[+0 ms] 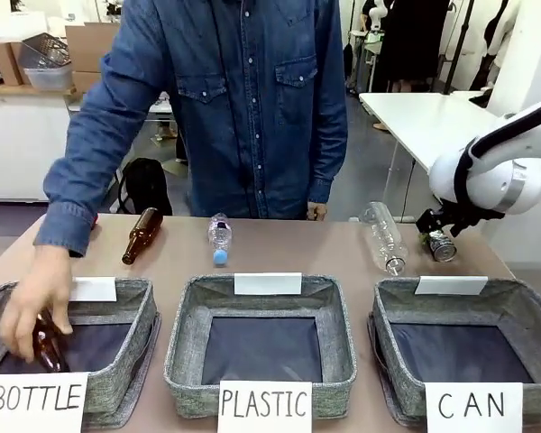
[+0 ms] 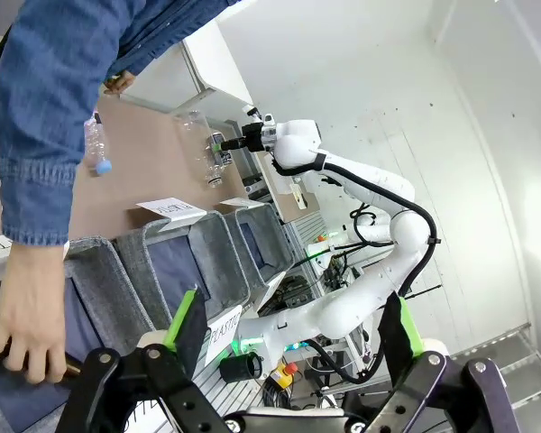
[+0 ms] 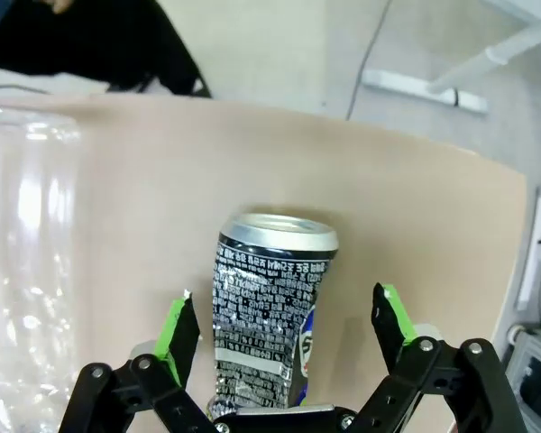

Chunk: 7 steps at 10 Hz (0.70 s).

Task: Sort the can waste into the basket.
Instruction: Pick up the can waste from the table and place it in the right Fabric basket.

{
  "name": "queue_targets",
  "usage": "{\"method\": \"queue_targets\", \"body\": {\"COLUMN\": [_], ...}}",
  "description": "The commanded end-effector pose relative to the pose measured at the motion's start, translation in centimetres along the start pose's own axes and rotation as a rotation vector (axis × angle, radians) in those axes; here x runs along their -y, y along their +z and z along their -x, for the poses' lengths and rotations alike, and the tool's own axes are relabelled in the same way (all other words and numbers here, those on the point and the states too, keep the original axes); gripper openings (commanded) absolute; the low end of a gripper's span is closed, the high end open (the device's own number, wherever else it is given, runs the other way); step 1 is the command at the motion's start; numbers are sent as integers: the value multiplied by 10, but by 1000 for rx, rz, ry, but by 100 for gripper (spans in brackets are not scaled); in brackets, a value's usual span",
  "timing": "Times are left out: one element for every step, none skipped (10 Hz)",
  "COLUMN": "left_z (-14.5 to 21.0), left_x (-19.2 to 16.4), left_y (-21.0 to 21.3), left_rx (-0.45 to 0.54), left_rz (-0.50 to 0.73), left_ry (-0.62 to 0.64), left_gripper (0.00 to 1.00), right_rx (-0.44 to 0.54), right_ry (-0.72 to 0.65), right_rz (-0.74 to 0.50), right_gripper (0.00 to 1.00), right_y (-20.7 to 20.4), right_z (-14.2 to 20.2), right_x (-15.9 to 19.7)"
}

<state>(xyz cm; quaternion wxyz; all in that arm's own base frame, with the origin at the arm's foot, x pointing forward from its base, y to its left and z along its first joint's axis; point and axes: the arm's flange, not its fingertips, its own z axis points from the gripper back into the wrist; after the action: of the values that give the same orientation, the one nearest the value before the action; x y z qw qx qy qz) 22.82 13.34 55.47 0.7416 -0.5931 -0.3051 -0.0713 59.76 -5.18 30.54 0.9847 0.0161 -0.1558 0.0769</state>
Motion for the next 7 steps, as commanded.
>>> {"method": "queue_targets", "body": {"left_z": [-3,-3,-3,-3,-3,-3,-3], "left_x": [2,2,2,2,2,2,2], "left_y": [-2,-2,-2,-2,-2,-2,-2], "left_rx": [8,8,8,8,8,8,8], "left_rz": [18,18,18,18,18,18,18], "left_ry": [-21,-21,-21,-21,-21,-21,-21], "left_gripper": [100,100,100,100,100,100,100], "right_rx": [-25,-30,-33,-38,-38,-40,-38], "right_ry": [32,29,26,26,28,27,28], "right_rz": [12,12,10,5,9,4,5], "right_gripper": [100,100,100,100,42,41,0], "right_y": [2,2,2,2,1,0,0], "right_z": [-7,-6,-6,-6,-6,-6,-6], "right_x": [1,1,1,0,-1,-1,-1]}}
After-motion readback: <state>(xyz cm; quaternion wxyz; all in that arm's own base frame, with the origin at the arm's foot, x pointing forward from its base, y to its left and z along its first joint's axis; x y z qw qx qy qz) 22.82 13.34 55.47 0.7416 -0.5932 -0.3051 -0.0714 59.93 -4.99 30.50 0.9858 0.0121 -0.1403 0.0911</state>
